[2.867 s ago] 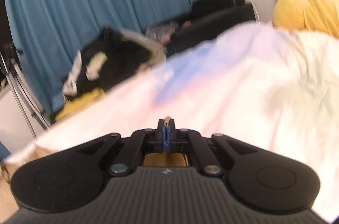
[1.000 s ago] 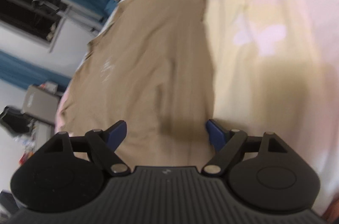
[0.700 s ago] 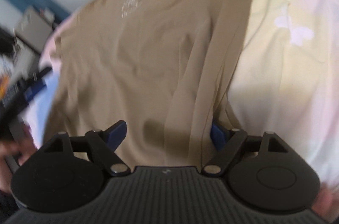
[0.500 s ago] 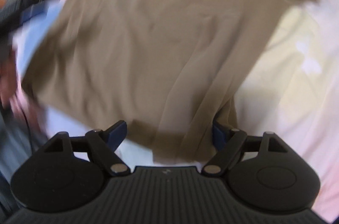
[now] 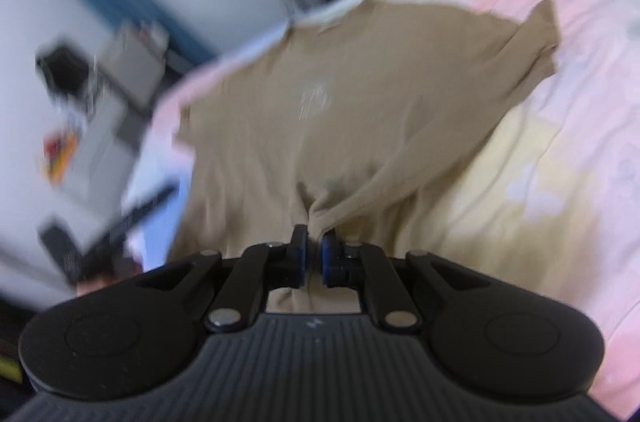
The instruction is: Fold clothes
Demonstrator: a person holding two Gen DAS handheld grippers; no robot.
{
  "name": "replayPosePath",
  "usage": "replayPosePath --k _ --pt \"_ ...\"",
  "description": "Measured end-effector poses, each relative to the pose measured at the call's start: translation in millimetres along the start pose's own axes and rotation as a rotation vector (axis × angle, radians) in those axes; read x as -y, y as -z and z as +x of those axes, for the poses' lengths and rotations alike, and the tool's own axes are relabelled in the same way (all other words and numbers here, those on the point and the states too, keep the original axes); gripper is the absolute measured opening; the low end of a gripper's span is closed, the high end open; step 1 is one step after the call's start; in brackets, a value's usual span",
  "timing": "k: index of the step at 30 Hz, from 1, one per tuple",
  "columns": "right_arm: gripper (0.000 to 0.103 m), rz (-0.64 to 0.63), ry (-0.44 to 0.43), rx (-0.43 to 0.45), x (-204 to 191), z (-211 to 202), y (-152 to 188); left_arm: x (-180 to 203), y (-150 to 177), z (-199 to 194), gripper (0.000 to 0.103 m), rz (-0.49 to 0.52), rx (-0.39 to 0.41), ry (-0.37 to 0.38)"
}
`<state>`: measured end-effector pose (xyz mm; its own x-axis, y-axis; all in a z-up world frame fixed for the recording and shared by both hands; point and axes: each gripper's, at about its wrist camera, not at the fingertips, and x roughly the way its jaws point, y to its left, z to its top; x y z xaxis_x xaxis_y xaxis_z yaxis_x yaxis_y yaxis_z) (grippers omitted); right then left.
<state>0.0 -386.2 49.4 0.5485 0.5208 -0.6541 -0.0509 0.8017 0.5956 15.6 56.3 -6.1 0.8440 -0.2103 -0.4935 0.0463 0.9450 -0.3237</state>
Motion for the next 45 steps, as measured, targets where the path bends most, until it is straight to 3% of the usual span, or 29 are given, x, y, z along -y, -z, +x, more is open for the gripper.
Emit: replayPosePath --k 3,6,8,10,12,15,17,20,24,28,30,31,34,35,36,42,45 --pt "0.009 0.099 0.005 0.037 26 25 -1 -7 1 -8 0.087 0.005 -0.016 -0.014" --pt "0.012 0.138 0.089 0.023 52 66 6 -16 5 -22 0.087 0.005 -0.046 -0.023" --pt "0.012 0.192 0.086 0.008 64 81 13 -20 8 -31 0.087 0.007 -0.073 -0.02" --pt "0.019 0.135 0.097 0.02 60 79 13 -23 9 -40 0.088 0.024 -0.106 -0.021" --pt "0.051 0.047 0.118 0.048 50 73 12 -22 8 -47 0.088 0.067 -0.146 -0.031" --pt "0.057 -0.155 0.165 0.107 28 59 14 -15 7 -59 0.088 0.183 -0.224 -0.043" --pt "0.06 -0.277 0.185 0.092 16 55 18 -9 9 -64 0.087 0.261 -0.295 -0.069" --pt "0.06 -0.447 0.168 -0.034 -2 54 33 -4 14 -66 0.087 0.3 -0.411 -0.072" --pt "0.06 -0.643 0.169 -0.208 -31 57 59 -1 28 -51 0.081 0.258 -0.551 -0.038" --pt "0.059 -0.789 0.209 -0.371 -54 78 83 -3 48 -28 0.067 0.229 -0.657 -0.051" --pt "0.059 -0.818 0.269 -0.411 -58 96 95 -7 57 -20 0.056 0.223 -0.677 -0.071" --pt "0.059 -0.83 0.296 -0.424 -58 106 99 -10 59 -18 0.043 0.213 -0.675 -0.077" --pt "0.046 -0.869 0.376 -0.408 -57 122 107 -23 50 -27 0.023 0.136 -0.643 -0.026" --pt "0.018 -0.881 0.405 -0.388 -57 124 109 -28 45 -33 0.019 0.117 -0.629 0.002" --pt "0.002 -0.892 0.424 -0.352 -58 120 109 -34 38 -40 0.018 0.088 -0.618 0.03" --pt "0.001 -0.79 0.359 -0.277 -62 54 79 -83 -8 -75 0.016 -0.166 -0.6 0.185" --pt "0.001 -0.702 0.31 -0.305 -56 24 67 -93 -17 -88 0.014 -0.222 -0.608 0.204"
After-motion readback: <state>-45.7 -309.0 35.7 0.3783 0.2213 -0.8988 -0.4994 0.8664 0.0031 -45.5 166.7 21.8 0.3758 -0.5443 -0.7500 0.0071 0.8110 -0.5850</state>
